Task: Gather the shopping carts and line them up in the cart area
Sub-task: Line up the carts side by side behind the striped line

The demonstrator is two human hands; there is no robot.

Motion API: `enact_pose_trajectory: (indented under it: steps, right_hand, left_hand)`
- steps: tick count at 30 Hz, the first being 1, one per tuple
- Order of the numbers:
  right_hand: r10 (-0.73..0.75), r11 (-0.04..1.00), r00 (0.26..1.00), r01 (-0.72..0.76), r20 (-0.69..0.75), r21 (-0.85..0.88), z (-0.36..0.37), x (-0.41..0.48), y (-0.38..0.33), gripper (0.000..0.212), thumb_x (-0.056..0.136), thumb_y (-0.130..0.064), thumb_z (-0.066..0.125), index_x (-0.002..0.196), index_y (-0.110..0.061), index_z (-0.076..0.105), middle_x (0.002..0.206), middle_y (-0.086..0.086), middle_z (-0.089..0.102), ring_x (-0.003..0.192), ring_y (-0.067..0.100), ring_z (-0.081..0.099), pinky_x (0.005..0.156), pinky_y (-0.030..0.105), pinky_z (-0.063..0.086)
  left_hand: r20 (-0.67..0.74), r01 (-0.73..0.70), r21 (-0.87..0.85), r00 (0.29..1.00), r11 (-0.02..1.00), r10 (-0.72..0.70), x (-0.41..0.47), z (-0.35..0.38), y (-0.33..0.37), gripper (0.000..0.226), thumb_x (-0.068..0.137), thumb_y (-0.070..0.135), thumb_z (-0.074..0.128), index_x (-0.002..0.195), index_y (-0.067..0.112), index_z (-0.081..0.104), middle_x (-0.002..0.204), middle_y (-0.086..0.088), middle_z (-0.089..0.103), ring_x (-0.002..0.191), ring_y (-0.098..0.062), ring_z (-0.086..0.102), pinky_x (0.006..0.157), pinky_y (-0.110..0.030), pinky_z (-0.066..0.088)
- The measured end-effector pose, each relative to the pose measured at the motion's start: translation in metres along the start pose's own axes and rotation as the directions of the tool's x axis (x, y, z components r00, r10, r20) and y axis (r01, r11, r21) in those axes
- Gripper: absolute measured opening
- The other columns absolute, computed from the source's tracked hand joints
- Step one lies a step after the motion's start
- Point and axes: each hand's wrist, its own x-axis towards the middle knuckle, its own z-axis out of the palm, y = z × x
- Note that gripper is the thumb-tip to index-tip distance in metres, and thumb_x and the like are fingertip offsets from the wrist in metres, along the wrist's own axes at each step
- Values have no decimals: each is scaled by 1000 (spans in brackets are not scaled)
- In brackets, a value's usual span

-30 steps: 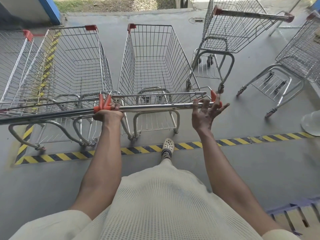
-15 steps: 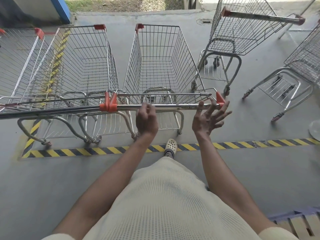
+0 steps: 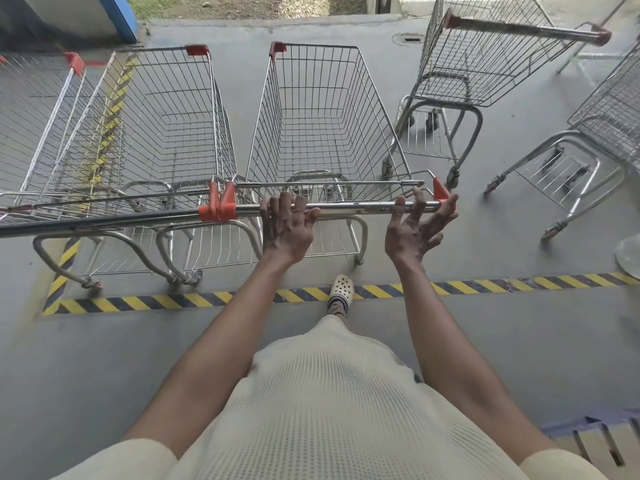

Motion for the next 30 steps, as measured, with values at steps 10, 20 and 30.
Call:
enact_pose_trajectory:
  steps: [10,20,30]
  right_hand:
    - [10,1000,1000,-10,10,-1,0,3,-1,45,102,-66,34,143,-48,38,168,-3,-24,155,27,-24,119,66,6]
    - [5,1000,999,-5,32,-3,-3,-3,-2,47,103,-66,34,147,-49,35,168,-4,-25,154,27,-24,120,67,4]
    - [-10,1000,999,9,43,12,-7,-4,-2,49,102,-66,36,148,-51,33,168,-4,-26,154,29,-24,119,65,5]
  left_hand:
    - [18,5,-26,1000,1000,-4,4,-3,-2,51,103,54,25,116,17,57,110,-11,51,105,-29,46,105,-48,27]
    - [-9,-11,-33,1000,999,11,-2,-2,-8,54,103,57,21,114,18,57,109,-11,50,104,-28,46,105,-48,27]
    - [0,-23,4,1000,1000,23,-2,-2,-10,49,104,56,27,115,18,56,110,-12,49,102,-28,46,101,-45,24]
